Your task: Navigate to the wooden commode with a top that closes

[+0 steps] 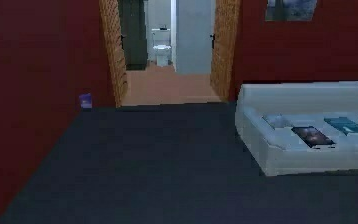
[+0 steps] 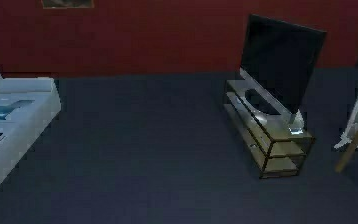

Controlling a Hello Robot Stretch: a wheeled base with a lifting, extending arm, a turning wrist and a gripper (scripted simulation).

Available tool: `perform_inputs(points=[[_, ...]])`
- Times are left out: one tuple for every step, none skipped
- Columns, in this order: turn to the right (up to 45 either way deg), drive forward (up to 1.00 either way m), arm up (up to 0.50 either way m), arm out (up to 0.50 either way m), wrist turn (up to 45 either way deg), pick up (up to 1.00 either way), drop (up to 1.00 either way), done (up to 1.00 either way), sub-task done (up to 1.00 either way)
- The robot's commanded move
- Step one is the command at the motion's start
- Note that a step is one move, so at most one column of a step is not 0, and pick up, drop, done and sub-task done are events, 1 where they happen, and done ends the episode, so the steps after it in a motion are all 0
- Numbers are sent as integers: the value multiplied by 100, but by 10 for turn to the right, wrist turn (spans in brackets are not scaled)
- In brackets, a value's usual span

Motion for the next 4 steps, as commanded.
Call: perform_inputs(points=[[0,100,0,0,0,0,0,0,0],[0,100,0,0,0,0,0,0,0],[0,100,0,0,0,0,0,0,0],[0,100,0,0,0,0,0,0,0]])
